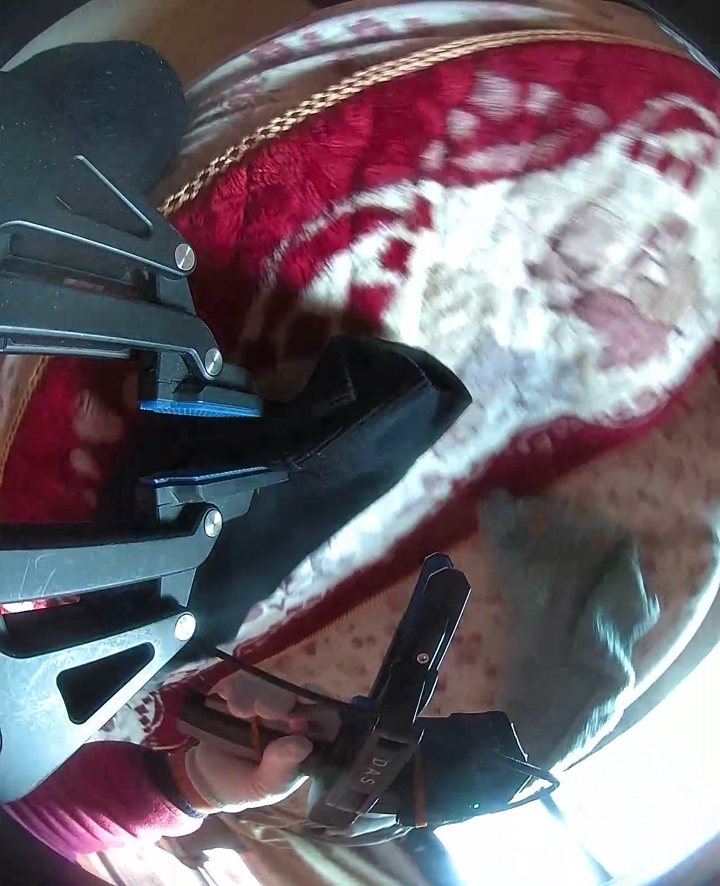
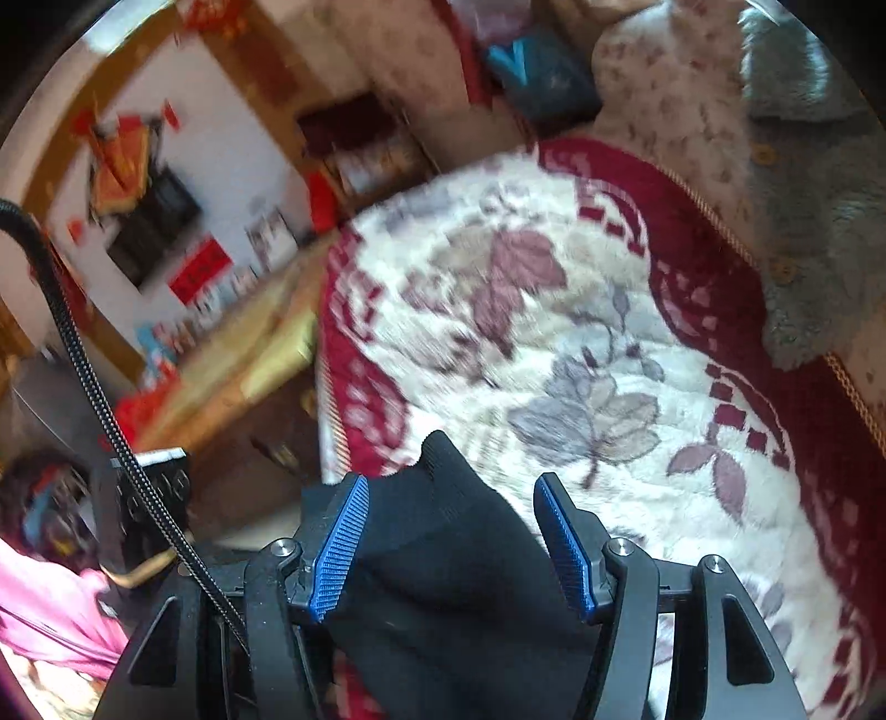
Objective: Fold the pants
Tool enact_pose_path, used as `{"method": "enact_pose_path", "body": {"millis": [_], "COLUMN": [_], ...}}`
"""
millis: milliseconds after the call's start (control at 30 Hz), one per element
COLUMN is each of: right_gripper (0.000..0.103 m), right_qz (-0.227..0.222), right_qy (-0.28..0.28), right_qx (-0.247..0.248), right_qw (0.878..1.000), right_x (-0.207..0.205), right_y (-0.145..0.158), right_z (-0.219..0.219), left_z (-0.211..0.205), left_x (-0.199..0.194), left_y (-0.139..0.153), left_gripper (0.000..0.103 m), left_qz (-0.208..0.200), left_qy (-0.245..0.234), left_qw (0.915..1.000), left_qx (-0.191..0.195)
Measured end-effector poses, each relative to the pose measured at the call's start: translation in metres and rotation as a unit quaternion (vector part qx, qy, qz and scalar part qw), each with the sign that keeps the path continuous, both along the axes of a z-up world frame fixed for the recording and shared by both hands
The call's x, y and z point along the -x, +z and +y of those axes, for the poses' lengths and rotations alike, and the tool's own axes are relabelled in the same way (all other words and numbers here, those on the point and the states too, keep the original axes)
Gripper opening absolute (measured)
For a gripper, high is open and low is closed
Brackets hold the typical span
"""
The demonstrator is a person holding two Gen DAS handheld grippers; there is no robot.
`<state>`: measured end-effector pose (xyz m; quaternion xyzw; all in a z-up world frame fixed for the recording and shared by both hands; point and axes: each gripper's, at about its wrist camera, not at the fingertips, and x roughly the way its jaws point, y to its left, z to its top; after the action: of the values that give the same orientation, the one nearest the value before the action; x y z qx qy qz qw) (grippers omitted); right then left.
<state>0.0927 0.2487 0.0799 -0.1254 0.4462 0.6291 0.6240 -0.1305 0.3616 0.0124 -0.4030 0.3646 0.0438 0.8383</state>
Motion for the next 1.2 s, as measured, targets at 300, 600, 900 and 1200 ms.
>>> {"method": "enact_pose_path", "body": {"millis": [300,600,900,1200], "right_gripper": [0.06,0.033,0.015,0.014], "right_qz": [0.032,0.005,-0.025,-0.047], "right_qy": [0.091,0.122,0.08,0.01], "right_qx": [0.123,0.122,0.075,-0.028], "right_qw": [0.988,0.985,0.994,0.998], "right_x": [-0.01,0.004,0.023,0.035], "right_y": [-0.082,-0.091,-0.05,0.046], "right_z": [0.056,0.068,0.046,-0.038], "left_z": [0.011,-0.003,-0.018,-0.074], "left_x": [-0.002,-0.017,-0.005,0.009], "left_y": [-0.036,-0.028,0.005,0.091], "left_gripper": [0.031,0.056,0.017,0.017], "left_qz": [0.031,0.031,-0.006,-0.118], "left_qy": [0.016,0.01,-0.002,-0.066], "left_qw": [0.9982,0.9994,0.998,0.9843], "left_qx": [0.049,0.005,-0.062,-0.114]}}
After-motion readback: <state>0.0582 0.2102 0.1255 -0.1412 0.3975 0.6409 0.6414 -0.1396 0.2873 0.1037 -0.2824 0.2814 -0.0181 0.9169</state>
